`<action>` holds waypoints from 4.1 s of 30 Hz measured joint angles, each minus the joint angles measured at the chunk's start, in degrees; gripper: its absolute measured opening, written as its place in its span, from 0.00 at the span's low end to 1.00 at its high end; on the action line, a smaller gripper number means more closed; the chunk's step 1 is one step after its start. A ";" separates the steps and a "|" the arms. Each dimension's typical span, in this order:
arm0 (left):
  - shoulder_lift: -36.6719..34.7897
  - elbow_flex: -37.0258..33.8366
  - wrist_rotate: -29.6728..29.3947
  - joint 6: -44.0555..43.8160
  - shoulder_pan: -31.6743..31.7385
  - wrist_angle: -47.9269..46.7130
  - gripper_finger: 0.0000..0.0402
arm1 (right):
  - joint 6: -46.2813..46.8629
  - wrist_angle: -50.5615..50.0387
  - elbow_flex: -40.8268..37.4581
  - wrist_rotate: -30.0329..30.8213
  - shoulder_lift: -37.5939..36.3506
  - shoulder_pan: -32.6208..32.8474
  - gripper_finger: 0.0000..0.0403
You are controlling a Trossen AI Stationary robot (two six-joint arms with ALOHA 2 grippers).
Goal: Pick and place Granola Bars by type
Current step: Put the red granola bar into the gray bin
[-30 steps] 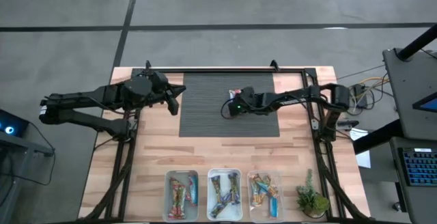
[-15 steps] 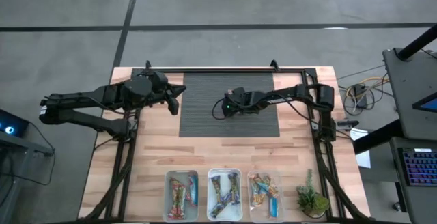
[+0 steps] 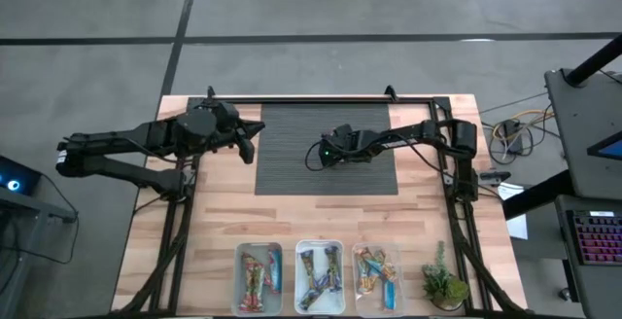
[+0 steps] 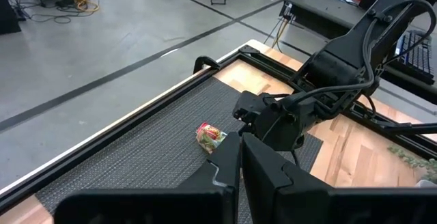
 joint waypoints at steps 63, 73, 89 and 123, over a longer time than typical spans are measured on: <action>0.00 0.00 0.02 -1.38 0.00 0.00 0.00 | 4.39 0.07 -1.66 -6.10 -0.20 -0.81 0.30; 0.00 0.00 0.02 -1.38 0.00 0.02 0.00 | 4.30 0.26 -1.70 -6.36 -0.20 -0.79 0.19; 0.00 0.00 0.02 -1.38 0.00 0.00 0.00 | 2.90 -0.52 -1.84 -6.49 -1.41 -0.90 0.17; -0.02 0.00 0.03 -0.52 0.00 0.02 0.00 | 2.41 -0.68 -1.62 -9.03 -22.70 12.67 0.17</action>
